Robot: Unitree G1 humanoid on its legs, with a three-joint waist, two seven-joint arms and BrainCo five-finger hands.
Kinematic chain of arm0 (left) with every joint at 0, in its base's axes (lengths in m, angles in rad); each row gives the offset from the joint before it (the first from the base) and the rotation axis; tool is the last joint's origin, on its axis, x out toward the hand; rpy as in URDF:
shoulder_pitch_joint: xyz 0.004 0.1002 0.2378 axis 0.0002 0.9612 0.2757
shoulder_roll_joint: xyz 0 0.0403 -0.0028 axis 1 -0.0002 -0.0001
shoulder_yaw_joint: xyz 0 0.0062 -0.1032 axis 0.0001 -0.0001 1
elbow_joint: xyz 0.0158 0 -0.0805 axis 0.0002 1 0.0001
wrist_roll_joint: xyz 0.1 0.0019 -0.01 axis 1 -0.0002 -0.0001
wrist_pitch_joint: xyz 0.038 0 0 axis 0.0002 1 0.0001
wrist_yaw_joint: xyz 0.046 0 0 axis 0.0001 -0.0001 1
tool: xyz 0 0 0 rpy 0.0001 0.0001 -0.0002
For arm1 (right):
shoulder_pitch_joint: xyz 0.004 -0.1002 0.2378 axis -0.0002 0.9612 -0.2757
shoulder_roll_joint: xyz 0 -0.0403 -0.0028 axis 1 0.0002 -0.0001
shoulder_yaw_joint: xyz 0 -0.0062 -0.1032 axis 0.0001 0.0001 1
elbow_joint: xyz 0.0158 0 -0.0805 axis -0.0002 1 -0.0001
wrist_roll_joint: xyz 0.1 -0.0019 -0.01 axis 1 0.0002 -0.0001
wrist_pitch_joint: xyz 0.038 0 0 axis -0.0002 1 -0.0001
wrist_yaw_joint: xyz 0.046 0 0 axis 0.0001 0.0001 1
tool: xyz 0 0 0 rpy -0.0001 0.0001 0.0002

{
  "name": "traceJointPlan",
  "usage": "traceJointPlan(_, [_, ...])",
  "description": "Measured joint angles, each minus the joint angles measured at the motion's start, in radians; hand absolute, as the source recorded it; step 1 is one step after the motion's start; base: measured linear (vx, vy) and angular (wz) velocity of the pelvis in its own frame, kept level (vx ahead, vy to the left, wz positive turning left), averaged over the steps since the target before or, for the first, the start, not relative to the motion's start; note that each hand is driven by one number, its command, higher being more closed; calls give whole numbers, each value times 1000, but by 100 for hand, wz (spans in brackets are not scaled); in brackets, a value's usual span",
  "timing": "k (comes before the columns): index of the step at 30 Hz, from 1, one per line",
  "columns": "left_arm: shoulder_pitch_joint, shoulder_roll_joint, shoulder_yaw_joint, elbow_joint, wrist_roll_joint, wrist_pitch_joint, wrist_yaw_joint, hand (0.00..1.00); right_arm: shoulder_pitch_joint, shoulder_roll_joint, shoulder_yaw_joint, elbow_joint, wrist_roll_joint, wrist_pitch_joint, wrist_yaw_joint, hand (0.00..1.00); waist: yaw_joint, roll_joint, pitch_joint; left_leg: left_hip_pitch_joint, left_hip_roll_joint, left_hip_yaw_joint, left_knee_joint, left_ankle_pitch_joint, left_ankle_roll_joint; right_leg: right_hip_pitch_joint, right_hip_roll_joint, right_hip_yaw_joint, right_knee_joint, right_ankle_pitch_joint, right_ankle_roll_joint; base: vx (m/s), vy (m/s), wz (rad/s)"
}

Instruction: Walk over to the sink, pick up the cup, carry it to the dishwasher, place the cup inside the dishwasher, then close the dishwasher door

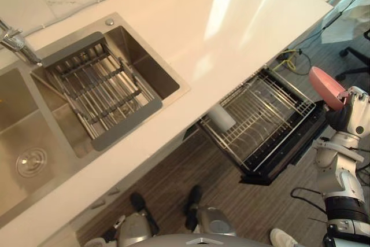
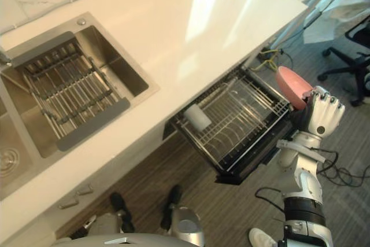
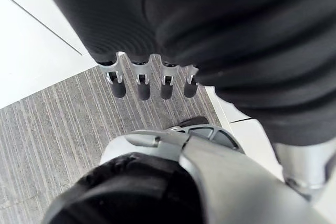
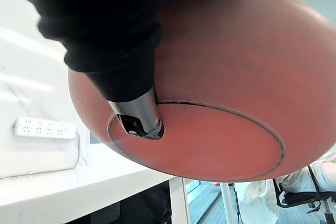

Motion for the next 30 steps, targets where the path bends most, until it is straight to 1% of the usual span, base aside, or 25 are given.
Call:
traceJointPlan(1, [0,0,-3,-1,0,0,0,0,0,0,6,8,-2,-2,1,100,1,1,1,0,-3,0,0,-1,0,1,-3,0,-1,1,1,33,118,8])
traceJointPlan(2, [-4,0,-6,-5,-1,1,-2,0,0,0,11,16,-16,-11,1,100,2,8,12,3,-10,-6,0,-6,4,9,-11,-7,-2,3,7,23,96,11])
traceJointPlan(5, [-5,-4,-8,-9,-1,2,-5,0,-3,0,33,34,-17,-9,4,100,2,17,24,3,-19,-14,0,-10,7,12,-20,-13,-2,1,14,13,96,9])
traceJointPlan(7, [-12,-4,-17,-10,-7,2,-7,0,-11,0,57,42,-16,-7,19,100,5,27,43,-6,-26,-20,0,-12,10,5,-28,-17,0,0,20,1,73,8])
traceJointPlan(8, [-17,-4,-24,-11,-11,2,-8,0,-24,0,69,47,-16,-2,23,100,2,31,54,-33,-26,-26,31,-24,18,-8,-35,-20,4,0,24,7,61,13])
traceJointPlan(9, [-28,-4,-24,-10,-18,1,-9,0,-47,-4,76,65,-15,9,27,100,1,40,72,-57,-22,-35,69,-41,25,-13,-42,-26,5,6,23,7,68,17])
traceJointPlan(11, [-42,-8,-28,-11,-38,1,-9,0,-83,-9,82,115,-7,21,37,100,1,56,88,-87,-25,-50,90,-46,31,-27,-53,-42,9,11,24,0,82,21])
traceJointPlan(12, [-51,-8,-29,-12,-44,1,-11,0,-112,-9,93,146,1,35,47,100,3,62,103,-99,-27,-57,96,-46,31,-34,-56,-42,10,15,23,-1,85,16])
traceJointPlan(14, [-61,-7,-36,-11,-51,2,-12,0,-140,-12,112,179,12,49,49,100,9,67,118,-112,-29,-65,95,-45,35,-45,-57,-44,12,20,21,4,67,9])
traceJointPlan(16, [-79,-4,-38,-11,-57,2,-17,0,-174,-29,145,214,32,65,53,100,22,70,138,-130,-31,-70,95,-42,40,-65,-60,-45,20,22,20,-4,63,5])
traceJointPlan(18, [-93,-1,-39,-11,-57,4,-29,0,-226,-47,163,248,44,84,60,100,25,74,156,-145,-37,-71,94,-39,46,-84,-69,-44,33,22,20,6,60,2])
traceJointPlan(22, [-123,1,-44,-10,-56,8,-43,0,-323,-93,201,320,75,112,69,100,28,87,168,-195,-50,-72,92,-31,60,-142,-83,-39,45,31,18,4,67,2])
traceJointPlan(24, [-144,0,-47,-8,-57,9,-54,0,-371,-113,212,362,93,133,73,100,35,100,177,-225,-58,-74,91,-26,66,-175,-88,-37,54,36,18,0,64,0])
traceJointPlan(25, [-147,2,-48,-8,-57,8,-56,0,-383,-117,220,372,106,143,77,100,37,102,178,-232,-62,-75,90,-25,69,-184,-90,-35,56,37,18,1,61,2])
traceJointPlan(26, [-160,3,-58,-7,-58,8,-59,0,-416,-127,244,404,134,165,89,100,38,114,186,-252,-66,-80,84,-18,78,-207,-96,-35,61,40,18,4,54,3])
traceJointPlan(28, [-169,2,-68,-6,-60,7,-63,0,-435,-138,254,426,149,172,91,100,40,124,190,-267,-72,-87,79,-14,83,-225,-101,-36,68,41,19,10,47,6])
traceJointPlan(30, [-193,3,-85,14,-84,6,-70,0,-473,-153,276,455,177,205,109,100,43,138,198,-298,-80,-98,73,-5,91,-259,-107,-33,68,50,18,13,40,1])
